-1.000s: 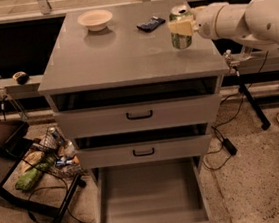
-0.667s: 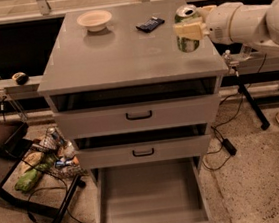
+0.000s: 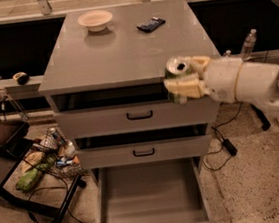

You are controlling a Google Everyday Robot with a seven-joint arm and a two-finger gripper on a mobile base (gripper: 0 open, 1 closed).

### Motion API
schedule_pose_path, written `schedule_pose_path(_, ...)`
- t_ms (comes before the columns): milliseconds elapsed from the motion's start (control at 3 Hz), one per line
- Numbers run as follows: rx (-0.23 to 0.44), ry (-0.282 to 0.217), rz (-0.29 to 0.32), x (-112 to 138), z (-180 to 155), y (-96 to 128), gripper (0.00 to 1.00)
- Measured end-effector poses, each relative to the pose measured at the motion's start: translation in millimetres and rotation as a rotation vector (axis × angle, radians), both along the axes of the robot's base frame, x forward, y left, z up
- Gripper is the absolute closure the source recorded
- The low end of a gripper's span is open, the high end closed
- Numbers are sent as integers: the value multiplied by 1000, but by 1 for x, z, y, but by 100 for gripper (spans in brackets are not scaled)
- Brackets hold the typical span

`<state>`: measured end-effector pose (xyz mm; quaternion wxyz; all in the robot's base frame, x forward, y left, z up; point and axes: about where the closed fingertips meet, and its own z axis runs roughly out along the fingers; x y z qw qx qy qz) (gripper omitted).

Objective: Place green can into bottom drawer

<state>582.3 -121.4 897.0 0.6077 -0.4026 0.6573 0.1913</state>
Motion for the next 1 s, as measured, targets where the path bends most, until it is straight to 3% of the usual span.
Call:
schedule_pose_path(333, -14, 8, 53, -62, -45, -25, 100)
schedule_pose_path(667, -39, -23, 47, -84, -104, -62, 100)
schedule_pose_path(1000, -59, -60, -1, -64, -164, -93, 100)
